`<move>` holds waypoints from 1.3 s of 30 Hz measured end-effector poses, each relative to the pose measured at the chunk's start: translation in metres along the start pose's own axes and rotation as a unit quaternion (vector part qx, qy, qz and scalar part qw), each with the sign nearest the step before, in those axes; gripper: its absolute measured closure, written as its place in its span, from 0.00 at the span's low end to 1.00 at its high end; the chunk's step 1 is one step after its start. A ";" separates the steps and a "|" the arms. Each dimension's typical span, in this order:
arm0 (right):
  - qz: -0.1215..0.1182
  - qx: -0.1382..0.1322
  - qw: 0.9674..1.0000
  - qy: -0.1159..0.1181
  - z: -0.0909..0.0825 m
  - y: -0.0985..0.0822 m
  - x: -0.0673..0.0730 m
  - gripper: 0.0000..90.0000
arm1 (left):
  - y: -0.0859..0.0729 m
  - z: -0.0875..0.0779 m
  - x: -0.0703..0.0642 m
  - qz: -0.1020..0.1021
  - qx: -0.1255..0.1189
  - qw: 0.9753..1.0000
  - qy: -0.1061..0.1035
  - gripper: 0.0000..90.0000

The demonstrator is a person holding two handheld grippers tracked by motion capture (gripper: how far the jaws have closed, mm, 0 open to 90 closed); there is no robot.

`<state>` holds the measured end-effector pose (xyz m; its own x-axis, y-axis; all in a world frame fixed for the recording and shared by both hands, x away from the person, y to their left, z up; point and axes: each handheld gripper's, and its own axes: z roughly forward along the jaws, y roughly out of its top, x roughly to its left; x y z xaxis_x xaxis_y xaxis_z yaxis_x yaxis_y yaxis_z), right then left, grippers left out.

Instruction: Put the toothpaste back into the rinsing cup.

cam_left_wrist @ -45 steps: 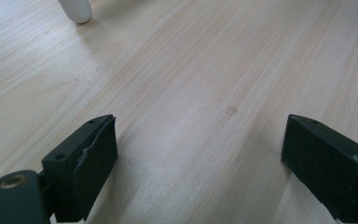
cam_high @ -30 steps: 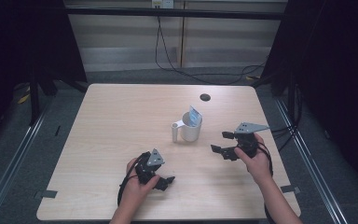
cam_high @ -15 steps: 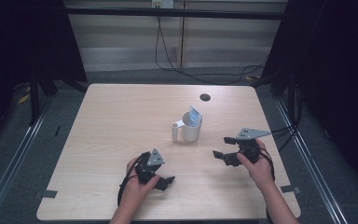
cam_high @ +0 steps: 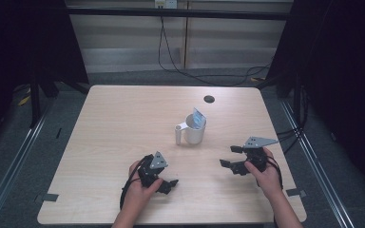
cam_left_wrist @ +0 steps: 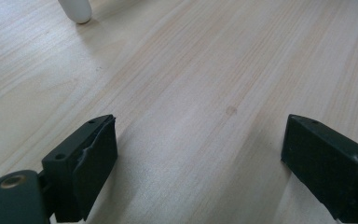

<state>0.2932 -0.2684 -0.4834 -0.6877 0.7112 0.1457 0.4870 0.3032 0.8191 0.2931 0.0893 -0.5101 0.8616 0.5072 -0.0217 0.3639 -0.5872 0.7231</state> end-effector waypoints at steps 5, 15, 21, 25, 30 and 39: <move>0.004 0.004 1.000 0.000 -0.001 -0.008 0.000 0.23 | 0.000 0.000 0.000 0.000 0.000 1.000 0.000 0.12; 0.000 0.013 1.000 -0.008 -0.006 -0.020 -0.002 0.23 | 0.000 0.000 0.000 0.000 0.000 1.000 0.000 0.12; 0.004 0.018 1.000 -0.014 -0.007 -0.029 -0.003 0.23 | 0.000 0.000 0.000 0.000 0.000 1.000 0.000 0.12; 0.006 0.018 1.000 -0.016 -0.008 -0.033 -0.004 0.23 | 0.000 0.000 0.000 0.000 0.000 1.000 0.000 0.12; 0.008 0.017 1.000 -0.022 -0.010 -0.037 -0.006 0.23 | 0.000 0.000 0.000 0.000 0.000 1.000 0.001 0.12; -0.010 0.040 0.999 -0.035 -0.010 -0.038 -0.004 0.23 | 0.000 0.000 0.000 0.000 0.000 1.000 0.001 0.12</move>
<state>0.2720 -0.2895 -0.5095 -0.6603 0.7458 0.0882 0.5171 0.3664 0.7735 0.2929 0.0892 -0.5100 0.8610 0.5082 -0.0201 0.3637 -0.5877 0.7227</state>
